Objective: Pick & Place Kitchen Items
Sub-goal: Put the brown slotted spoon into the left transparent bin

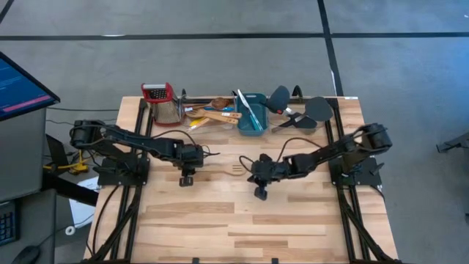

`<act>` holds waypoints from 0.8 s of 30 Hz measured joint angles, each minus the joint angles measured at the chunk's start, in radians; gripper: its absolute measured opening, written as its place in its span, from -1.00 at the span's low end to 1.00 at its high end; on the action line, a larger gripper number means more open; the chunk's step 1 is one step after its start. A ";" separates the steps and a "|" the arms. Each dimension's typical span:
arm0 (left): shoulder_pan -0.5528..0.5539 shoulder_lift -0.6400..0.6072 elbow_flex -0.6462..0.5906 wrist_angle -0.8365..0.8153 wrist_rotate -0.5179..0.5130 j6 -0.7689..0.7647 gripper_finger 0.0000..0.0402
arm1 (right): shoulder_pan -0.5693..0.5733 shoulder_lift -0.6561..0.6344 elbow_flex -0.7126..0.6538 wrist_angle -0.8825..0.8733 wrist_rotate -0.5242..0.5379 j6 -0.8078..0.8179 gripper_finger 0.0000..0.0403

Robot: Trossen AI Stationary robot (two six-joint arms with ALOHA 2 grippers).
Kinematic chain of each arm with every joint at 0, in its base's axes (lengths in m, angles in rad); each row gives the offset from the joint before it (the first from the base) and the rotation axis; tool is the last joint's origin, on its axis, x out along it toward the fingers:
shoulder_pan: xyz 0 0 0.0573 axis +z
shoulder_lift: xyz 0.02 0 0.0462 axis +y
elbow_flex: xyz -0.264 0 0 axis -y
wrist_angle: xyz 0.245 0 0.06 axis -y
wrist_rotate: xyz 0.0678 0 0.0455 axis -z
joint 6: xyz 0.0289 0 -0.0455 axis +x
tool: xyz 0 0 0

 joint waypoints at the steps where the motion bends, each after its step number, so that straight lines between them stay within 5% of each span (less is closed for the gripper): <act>1: 0.000 -0.003 0.000 0.000 0.000 -0.007 -0.79 | -0.001 -0.022 0.000 -0.034 -0.004 0.000 -1.00; 13: 0.000 -0.275 -0.002 -0.004 -0.029 -0.021 -0.80 | 0.016 -0.143 0.001 -0.370 0.013 0.073 -1.00; 24: 0.011 -0.466 0.004 -0.014 -0.384 -0.104 -0.80 | 0.003 -0.055 0.002 -0.383 0.015 0.075 -1.00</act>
